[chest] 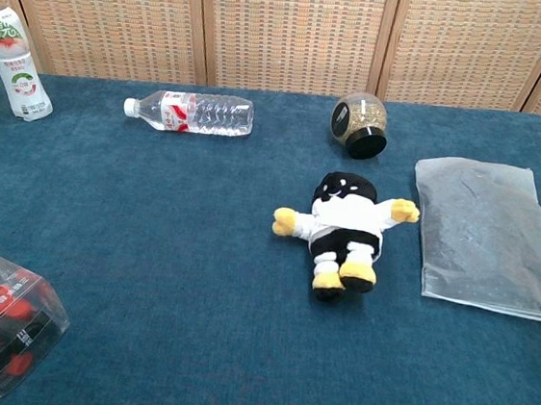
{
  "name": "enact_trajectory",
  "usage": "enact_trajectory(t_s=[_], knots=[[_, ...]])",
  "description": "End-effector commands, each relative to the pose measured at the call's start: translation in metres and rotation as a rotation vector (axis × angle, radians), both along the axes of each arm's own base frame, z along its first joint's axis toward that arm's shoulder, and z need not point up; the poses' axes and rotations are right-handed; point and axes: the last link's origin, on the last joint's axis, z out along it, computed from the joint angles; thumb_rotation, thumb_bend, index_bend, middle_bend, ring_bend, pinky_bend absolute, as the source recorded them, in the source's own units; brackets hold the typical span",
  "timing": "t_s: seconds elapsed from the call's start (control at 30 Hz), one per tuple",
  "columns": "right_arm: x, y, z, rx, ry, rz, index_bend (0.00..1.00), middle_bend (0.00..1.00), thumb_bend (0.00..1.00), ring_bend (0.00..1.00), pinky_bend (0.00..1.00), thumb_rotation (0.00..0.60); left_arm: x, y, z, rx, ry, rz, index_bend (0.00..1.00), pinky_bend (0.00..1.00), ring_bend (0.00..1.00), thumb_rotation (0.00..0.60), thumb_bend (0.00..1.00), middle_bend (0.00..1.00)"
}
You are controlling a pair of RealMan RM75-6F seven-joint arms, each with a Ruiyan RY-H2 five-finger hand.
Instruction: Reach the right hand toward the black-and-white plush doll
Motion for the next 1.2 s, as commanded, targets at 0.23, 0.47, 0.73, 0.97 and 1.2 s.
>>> enact_trajectory(t_s=[0.23, 0.47, 0.73, 0.97, 1.2], knots=[[0.053, -0.037, -0.036, 0.055, -0.018, 0.015, 0.33, 0.00, 0.30, 0.00, 0.03, 0.600, -0.001, 0.001, 0.001, 0.000, -0.008, 0.002, 0.00, 0.00, 0.00, 0.600, 0.06, 0.00], [0.086, -0.055, -0.068, 0.073, -0.021, -0.015, 0.39, 0.02, 0.36, 0.00, 0.04, 0.600, -0.005, 0.005, 0.004, -0.005, -0.030, 0.018, 0.00, 0.00, 0.00, 0.600, 0.06, 0.00], [0.099, -0.058, -0.088, 0.091, -0.031, -0.036, 0.42, 0.04, 0.41, 0.00, 0.04, 0.600, -0.007, 0.007, 0.004, -0.013, -0.034, 0.024, 0.00, 0.00, 0.00, 0.600, 0.06, 0.00], [0.109, -0.061, -0.099, 0.098, -0.037, -0.035, 0.43, 0.05, 0.42, 0.00, 0.04, 0.600, -0.007, 0.006, 0.006, -0.008, -0.039, 0.021, 0.00, 0.00, 0.00, 0.600, 0.06, 0.00], [0.107, -0.064, -0.104, 0.099, -0.030, -0.058, 0.43, 0.05, 0.42, 0.00, 0.04, 0.600, -0.006, 0.005, 0.004, -0.017, -0.036, 0.018, 0.00, 0.00, 0.00, 0.600, 0.06, 0.00]])
